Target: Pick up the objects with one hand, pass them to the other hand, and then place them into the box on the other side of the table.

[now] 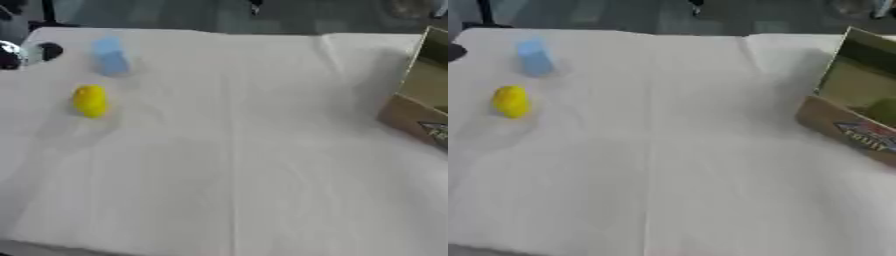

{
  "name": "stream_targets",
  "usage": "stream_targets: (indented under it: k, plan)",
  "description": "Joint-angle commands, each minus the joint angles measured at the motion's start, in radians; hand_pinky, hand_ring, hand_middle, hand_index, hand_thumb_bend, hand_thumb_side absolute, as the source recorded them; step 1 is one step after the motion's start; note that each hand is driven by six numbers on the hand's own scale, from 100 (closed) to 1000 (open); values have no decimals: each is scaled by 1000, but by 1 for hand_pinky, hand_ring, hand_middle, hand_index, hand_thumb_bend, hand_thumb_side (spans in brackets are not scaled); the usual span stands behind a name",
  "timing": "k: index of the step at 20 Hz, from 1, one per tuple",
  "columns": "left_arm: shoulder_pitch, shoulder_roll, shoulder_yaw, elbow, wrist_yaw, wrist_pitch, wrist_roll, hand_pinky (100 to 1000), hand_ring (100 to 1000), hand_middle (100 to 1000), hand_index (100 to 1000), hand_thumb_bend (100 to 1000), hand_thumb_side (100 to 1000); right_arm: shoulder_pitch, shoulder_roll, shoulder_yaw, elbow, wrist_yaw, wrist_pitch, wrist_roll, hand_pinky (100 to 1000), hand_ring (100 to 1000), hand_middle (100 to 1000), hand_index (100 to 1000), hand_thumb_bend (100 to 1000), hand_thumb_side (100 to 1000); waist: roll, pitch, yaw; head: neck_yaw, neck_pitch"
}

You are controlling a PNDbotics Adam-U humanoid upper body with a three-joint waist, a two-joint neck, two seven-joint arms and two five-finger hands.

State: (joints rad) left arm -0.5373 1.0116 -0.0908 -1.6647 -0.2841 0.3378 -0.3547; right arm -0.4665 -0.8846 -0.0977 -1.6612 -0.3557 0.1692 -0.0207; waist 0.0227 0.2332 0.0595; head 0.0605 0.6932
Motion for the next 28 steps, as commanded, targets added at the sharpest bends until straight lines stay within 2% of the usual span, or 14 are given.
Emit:
stream_targets:
  k: [1, 4, 8, 17, 18, 24, 28]
  plan:
    - [-53, 49, -30, 66, -33, -5, -150, 844, 805, 741, 832, 618, 458, -17, -21, -7, -12, 8, 2, 6, 970, 767, 846, 927, 100, 378, 11, -14, -2, -1, 0]
    - [-95, 38, -57, 138, -41, -5, -233, 859, 817, 746, 828, 621, 486, -18, -18, -6, -9, 10, 5, 9, 970, 765, 845, 925, 100, 381, 11, -15, -4, 2, 0]
    - [-133, 17, -75, 206, -52, -6, -281, 865, 821, 746, 829, 654, 500, -16, -16, -6, -3, 13, 8, 10, 969, 763, 843, 924, 100, 389, 12, -14, -6, 15, 2]
    - [-182, -23, -123, 286, -107, 0, -303, 859, 815, 727, 814, 694, 514, -16, -12, -3, 4, 15, 13, 13, 969, 761, 840, 922, 100, 394, 13, -14, -7, 40, 6]
    - [-188, -30, -129, 295, -114, 1, -304, 855, 812, 702, 809, 697, 514, -16, -12, -3, 4, 15, 13, 14, 968, 760, 839, 921, 100, 396, 12, -14, -7, 42, 6]
    - [-224, -70, -168, 336, -146, -5, -315, 840, 800, 692, 801, 693, 469, -14, -6, 0, 10, 21, 16, 18, 968, 760, 838, 920, 100, 402, 10, -13, -9, 44, 7]
    - [-243, -88, -181, 357, -177, -3, -315, 855, 821, 727, 811, 711, 433, -12, -2, 2, 13, 24, 18, 21, 968, 760, 838, 920, 100, 407, 10, -13, -10, 45, 9]
